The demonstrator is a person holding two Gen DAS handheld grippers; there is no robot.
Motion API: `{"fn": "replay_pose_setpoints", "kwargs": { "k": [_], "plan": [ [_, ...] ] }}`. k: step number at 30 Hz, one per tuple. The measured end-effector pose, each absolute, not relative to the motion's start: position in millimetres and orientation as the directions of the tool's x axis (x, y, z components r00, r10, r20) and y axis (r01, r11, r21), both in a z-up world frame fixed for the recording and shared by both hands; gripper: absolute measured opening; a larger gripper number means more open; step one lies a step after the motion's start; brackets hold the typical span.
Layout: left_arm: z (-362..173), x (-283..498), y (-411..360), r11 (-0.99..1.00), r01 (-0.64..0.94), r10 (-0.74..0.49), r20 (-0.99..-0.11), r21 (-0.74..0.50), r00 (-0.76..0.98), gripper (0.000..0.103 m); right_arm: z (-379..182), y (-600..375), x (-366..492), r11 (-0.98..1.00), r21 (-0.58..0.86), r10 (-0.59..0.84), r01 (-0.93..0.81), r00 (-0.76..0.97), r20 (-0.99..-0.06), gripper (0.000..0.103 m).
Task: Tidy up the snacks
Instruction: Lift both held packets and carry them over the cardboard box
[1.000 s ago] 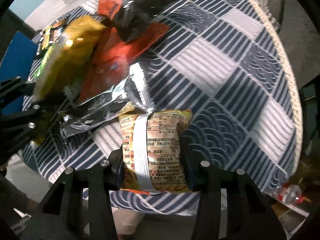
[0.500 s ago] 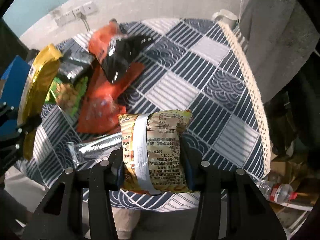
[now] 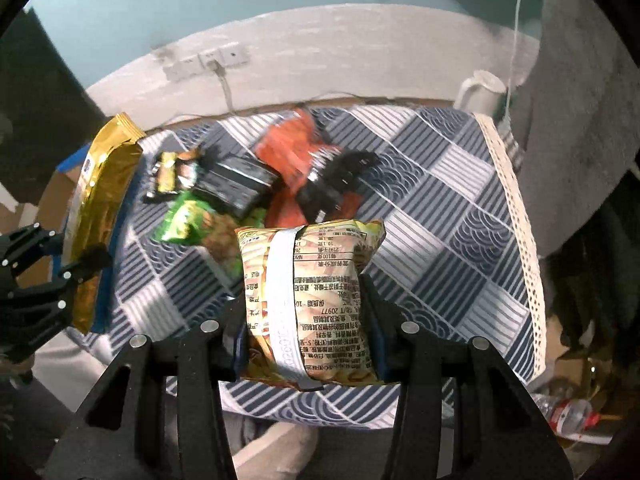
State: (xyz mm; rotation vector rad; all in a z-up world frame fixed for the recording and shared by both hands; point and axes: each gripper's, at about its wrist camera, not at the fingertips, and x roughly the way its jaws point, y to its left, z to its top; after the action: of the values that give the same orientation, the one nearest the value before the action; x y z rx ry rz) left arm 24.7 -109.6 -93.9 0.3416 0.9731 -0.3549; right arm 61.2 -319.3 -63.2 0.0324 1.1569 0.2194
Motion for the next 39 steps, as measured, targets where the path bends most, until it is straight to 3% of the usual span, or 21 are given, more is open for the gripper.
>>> {"fn": "replay_pose_setpoints", "kwargs": {
  "k": [23,39],
  "plan": [
    [-41,2,-10,0.95,0.266,-0.044,-0.774,0.164,0.632,0.032,-6,-218,69,0.926,0.145,0.296,-0.349,0.431,-0.852,0.045],
    [-44,7,70,0.977,0.096,0.082,-0.75,0.191,0.657,0.032,0,-124,84,0.869,0.171,0.373,-0.465,0.387,-0.844,0.045]
  ]
}}
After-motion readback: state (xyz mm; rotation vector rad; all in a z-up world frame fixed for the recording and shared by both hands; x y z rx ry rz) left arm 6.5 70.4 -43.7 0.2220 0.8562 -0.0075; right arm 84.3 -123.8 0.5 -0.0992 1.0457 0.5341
